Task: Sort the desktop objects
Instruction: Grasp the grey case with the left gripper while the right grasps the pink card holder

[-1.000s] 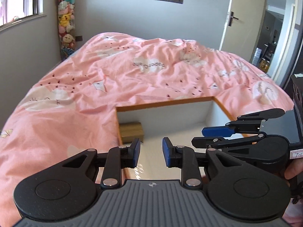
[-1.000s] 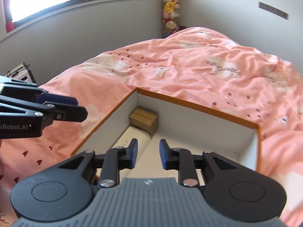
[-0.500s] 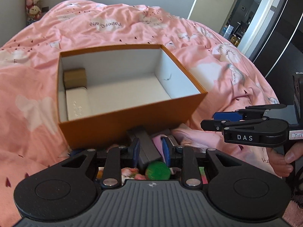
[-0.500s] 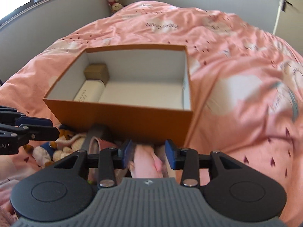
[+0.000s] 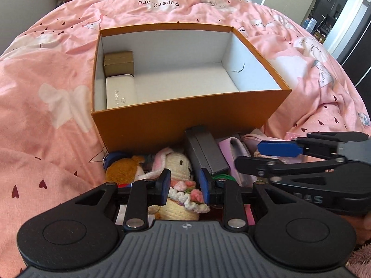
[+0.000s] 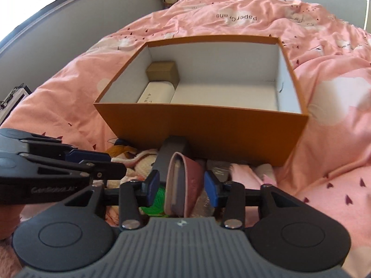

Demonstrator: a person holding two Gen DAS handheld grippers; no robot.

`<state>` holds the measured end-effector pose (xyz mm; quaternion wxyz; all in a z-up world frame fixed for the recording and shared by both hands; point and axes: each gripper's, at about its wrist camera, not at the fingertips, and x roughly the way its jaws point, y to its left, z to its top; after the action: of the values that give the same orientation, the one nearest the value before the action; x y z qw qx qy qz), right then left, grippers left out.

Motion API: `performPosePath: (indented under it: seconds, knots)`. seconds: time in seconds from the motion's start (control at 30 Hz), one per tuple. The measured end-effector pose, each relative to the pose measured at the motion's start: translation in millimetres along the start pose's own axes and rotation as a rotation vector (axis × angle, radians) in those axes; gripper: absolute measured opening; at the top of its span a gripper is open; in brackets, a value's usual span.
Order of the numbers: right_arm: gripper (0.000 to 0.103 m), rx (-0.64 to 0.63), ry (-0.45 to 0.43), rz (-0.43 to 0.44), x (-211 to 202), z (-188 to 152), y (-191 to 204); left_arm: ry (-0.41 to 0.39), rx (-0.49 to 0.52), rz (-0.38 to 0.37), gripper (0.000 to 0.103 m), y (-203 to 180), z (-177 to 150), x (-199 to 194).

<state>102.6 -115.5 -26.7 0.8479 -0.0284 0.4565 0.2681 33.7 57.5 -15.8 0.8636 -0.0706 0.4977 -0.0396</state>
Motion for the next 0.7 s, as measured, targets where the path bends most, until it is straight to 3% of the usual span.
performPosePath:
  seconds: [0.13,0.27,0.37,0.47,0.7]
  knots:
    - [0.046,0.020,0.046,0.012,17.4,1.1,-3.5,-0.011,-0.012,-0.015,0.031,1.3,1.4,0.2]
    - [0.029,0.045,0.050,0.015,14.2,-3.2,-10.1,-0.020,-0.027,-0.053,0.033,0.2,5.6,1.8]
    - [0.023,0.069,0.042,-0.014,7.9,-4.0,-17.3,-0.011,-0.036,-0.081,0.039,-3.4,10.3,6.6]
    - [0.023,0.087,0.042,-0.035,5.1,-3.9,-26.3,-0.004,-0.031,-0.110,0.053,-9.0,16.5,13.2]
    - [0.022,0.111,0.051,-0.022,8.4,1.1,-38.0,0.077,-0.054,-0.080,0.053,-14.6,35.3,44.9]
